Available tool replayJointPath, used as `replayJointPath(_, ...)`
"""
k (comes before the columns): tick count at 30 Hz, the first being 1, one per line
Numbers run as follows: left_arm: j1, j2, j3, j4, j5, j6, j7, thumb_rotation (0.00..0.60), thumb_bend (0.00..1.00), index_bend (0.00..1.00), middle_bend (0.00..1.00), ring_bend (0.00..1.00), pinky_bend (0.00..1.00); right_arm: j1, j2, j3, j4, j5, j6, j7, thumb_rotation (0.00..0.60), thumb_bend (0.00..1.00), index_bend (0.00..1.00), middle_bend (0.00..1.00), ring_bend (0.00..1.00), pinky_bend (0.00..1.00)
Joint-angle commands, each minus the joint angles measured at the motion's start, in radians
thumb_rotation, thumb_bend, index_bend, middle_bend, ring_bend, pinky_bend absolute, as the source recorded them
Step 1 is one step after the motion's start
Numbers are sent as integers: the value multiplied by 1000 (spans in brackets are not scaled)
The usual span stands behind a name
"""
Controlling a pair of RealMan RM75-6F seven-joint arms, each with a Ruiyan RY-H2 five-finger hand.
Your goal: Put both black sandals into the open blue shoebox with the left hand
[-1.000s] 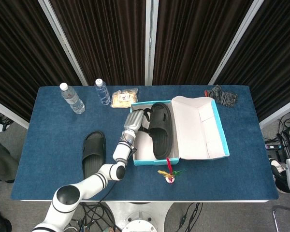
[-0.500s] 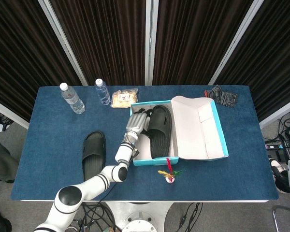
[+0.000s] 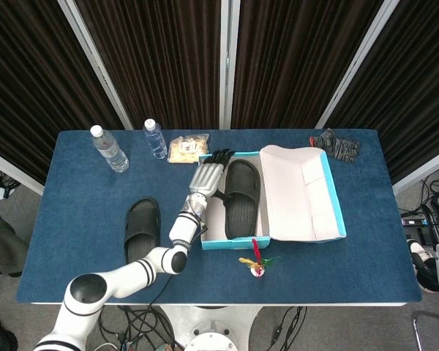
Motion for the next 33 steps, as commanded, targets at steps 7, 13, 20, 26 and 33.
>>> replayJointPath(7,174,423,92,-587,-54,96,251,600,0,31,0,0,118,1,-3,0,14,-9,4,20,600,102,4,62,0,108)
replayJointPath(13,306,653,139,-871,-60,203,262,600,0,46,1,1,164,7,-9,3,32,-17,4,40,600,101,4,62,0,108)
replayJointPath(20,438,807,229,-982,-45,246,192,600,0,124,92,265,538,17,-15,6,51,-19,-9,55,600,102,4,62,0,108)
replayJointPath(26,442,828,336,-993,-106,199,279,600,0,144,124,587,656,32,-26,5,57,-28,-26,57,600,102,4,62,0,108)
replayJointPath(33,369,801,389,-978,-309,140,387,600,0,138,124,730,710,36,-26,5,56,-24,-31,54,600,102,4,62,0,108)
